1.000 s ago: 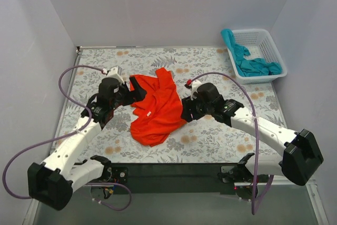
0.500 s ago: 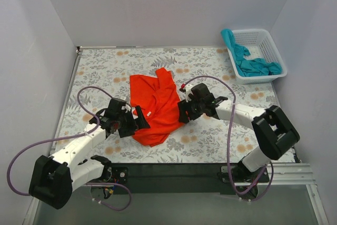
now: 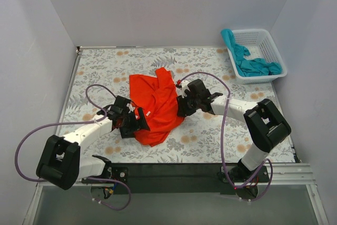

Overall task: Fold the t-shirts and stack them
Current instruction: Flatten the tshirt out

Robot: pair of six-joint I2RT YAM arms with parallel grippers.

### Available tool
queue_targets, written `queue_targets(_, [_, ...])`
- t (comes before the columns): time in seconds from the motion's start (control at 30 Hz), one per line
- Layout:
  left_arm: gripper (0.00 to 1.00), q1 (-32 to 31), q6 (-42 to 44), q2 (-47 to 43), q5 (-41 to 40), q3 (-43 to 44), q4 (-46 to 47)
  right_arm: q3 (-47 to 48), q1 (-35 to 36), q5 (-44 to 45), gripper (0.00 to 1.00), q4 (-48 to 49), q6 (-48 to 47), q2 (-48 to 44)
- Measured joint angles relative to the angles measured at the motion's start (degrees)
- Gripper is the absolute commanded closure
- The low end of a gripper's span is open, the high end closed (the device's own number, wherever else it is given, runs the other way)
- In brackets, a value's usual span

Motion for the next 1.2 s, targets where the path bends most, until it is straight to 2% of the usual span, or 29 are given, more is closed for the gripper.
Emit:
queue_targets(0.07, [0.43,0.02,0.42,2.25,-0.09,0.92,0.44,0.00,-0.15,-0.31,0.67,0.44,-0.02,0.09])
queue_targets(0.1, [0.67,0.00,1.03,3.13,-0.17,1.11,1.05,0.00,-0.17,-0.37,0.67,0.57,-0.02,0.15])
queue_targets(0.13, [0.79,0.00,1.49,4.20,-0.28,1.42,1.73,0.00,-0.22,-0.48,0.67,0.63,0.00,0.15])
queue_targets(0.17, [1.00,-0.02,2.25,4.96,-0.90,1.60,2.34,0.00,-0.22,-0.61,0.67,0.66,0.02,0.15])
queue_targets(0.27, [1.00,-0.04,3.45,6.43,-1.60,1.73,3.13,0.00,-0.31,-0.68,0.66,0.68,0.02,0.15])
queue_targets(0.37, [1.00,-0.09,3.80,4.79,-1.66,4.24,1.49,0.00,-0.68,-0.55,0.55,0.66,0.00,0.04])
queue_targets(0.4, [1.00,-0.11,4.07,3.98,-1.66,6.54,0.28,0.00,-0.72,-0.46,0.47,0.66,0.02,-0.13])
queue_targets(0.5, [1.00,-0.24,4.85,1.64,-1.64,19.17,-1.68,-0.02,-0.92,0.11,0.39,0.48,0.00,-2.10])
queue_targets(0.63, [1.00,-0.35,5.99,0.59,-0.87,37.64,-0.07,-1.75,-1.03,1.38,0.37,1.60,0.20,-9.33])
queue_targets(0.8, [1.00,-0.37,6.51,2.97,0.28,54.51,0.63,-7.54,-1.01,2.25,0.37,5.38,0.39,-18.51])
queue_targets(0.9, [1.00,-0.37,6.93,6.58,0.17,61.72,0.39,-10.43,-0.28,2.01,0.37,7.54,0.66,-20.55])
queue_targets(1.03, [1.00,-0.37,7.37,12.20,-1.25,68.76,-0.31,-11.69,2.91,2.43,0.35,10.40,1.16,-18.80])
queue_targets(1.2, [1.00,-0.37,7.41,16.41,-3.50,72.13,-1.75,-11.74,8.20,4.31,0.22,18.62,2.82,-11.93])
